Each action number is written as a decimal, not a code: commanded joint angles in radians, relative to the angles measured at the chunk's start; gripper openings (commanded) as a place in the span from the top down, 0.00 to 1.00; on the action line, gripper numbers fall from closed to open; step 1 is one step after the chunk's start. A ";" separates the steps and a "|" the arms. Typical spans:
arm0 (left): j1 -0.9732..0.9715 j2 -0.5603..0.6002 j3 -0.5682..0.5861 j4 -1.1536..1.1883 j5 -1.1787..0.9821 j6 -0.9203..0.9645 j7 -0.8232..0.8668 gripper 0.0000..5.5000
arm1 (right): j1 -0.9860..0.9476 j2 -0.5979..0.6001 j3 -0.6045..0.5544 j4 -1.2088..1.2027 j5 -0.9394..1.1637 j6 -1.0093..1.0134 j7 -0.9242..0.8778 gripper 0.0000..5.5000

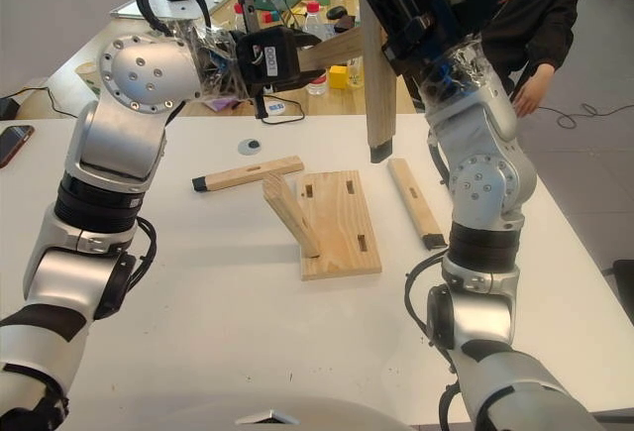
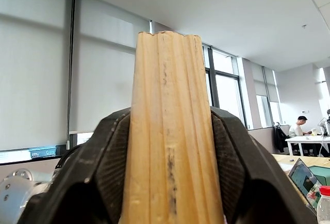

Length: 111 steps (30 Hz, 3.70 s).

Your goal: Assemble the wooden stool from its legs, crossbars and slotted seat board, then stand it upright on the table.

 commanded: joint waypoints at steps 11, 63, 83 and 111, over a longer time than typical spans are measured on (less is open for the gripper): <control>-0.102 -0.101 0.001 -0.027 -0.070 -0.080 0.017 0.67 | -0.010 0.039 0.053 0.025 0.013 0.058 -0.006 0.63; -0.059 0.047 0.021 -0.025 -0.040 -0.003 -0.007 0.55 | -0.022 0.032 0.030 0.066 -0.013 0.027 -0.011 0.63; -0.061 0.072 0.249 -0.111 -0.277 0.257 0.023 0.55 | -0.057 0.002 -0.044 0.172 -0.047 -0.002 0.050 0.63; -0.238 0.015 0.479 0.239 -0.934 0.699 -0.005 0.55 | -0.109 -0.040 -0.235 0.283 0.472 0.350 0.304 0.63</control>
